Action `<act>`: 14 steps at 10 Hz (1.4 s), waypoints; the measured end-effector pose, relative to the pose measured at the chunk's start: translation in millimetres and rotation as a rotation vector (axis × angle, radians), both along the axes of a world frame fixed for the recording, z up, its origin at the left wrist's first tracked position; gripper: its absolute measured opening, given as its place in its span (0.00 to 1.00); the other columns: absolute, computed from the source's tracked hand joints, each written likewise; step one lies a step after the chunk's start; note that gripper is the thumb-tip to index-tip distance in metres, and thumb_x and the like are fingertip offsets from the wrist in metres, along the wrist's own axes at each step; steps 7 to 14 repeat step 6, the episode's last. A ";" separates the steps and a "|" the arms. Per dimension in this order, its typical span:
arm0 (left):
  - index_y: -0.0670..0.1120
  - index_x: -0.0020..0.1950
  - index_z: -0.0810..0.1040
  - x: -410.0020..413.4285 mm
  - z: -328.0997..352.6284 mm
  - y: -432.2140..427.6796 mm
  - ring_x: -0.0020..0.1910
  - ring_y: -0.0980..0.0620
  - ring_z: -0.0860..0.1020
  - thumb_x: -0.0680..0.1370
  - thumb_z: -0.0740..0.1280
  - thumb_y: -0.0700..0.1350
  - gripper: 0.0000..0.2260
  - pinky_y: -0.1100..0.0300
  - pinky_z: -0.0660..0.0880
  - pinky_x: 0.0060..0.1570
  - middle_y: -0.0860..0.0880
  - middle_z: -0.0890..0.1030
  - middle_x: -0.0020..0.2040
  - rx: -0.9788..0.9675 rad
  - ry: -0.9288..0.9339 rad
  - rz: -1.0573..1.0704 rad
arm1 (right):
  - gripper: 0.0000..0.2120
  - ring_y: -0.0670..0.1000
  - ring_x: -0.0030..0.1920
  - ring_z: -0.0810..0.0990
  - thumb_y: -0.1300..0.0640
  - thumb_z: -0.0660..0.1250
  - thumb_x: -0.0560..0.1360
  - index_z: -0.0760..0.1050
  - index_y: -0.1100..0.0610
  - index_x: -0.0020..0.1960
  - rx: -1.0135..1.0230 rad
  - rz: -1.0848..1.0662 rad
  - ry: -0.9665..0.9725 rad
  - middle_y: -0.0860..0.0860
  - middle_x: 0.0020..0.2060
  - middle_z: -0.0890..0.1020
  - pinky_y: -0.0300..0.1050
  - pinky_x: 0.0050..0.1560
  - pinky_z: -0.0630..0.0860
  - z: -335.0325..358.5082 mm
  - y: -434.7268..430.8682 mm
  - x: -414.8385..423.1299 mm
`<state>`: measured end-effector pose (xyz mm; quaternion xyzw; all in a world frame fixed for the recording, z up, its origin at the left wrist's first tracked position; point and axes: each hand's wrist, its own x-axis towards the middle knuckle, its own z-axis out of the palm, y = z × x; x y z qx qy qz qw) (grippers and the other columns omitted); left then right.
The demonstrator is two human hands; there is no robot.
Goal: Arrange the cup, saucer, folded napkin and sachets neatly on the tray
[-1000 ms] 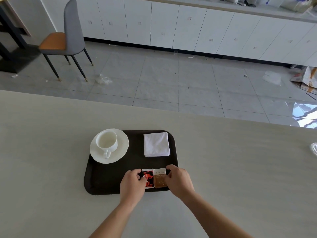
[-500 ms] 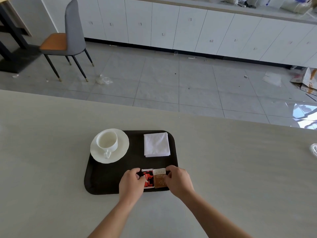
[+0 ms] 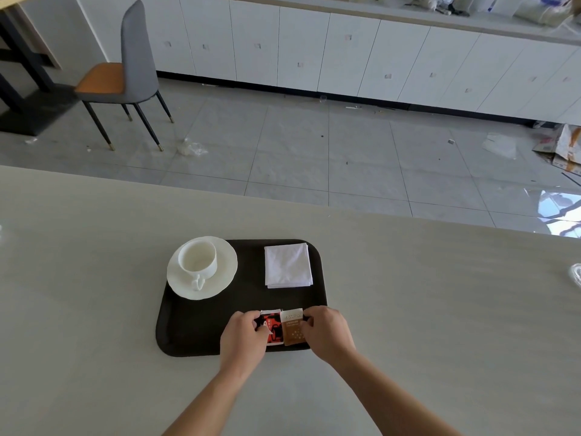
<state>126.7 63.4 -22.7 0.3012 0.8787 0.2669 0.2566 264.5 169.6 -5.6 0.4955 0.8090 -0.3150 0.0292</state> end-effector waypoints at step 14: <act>0.48 0.63 0.78 -6.8 7.5 -0.8 0.40 0.57 0.74 0.75 0.67 0.43 0.16 0.71 0.65 0.34 0.54 0.75 0.44 0.007 -0.050 -0.008 | 0.09 0.49 0.41 0.78 0.59 0.62 0.76 0.81 0.54 0.48 -0.012 -0.024 0.047 0.49 0.44 0.83 0.33 0.29 0.66 2.7 3.5 2.3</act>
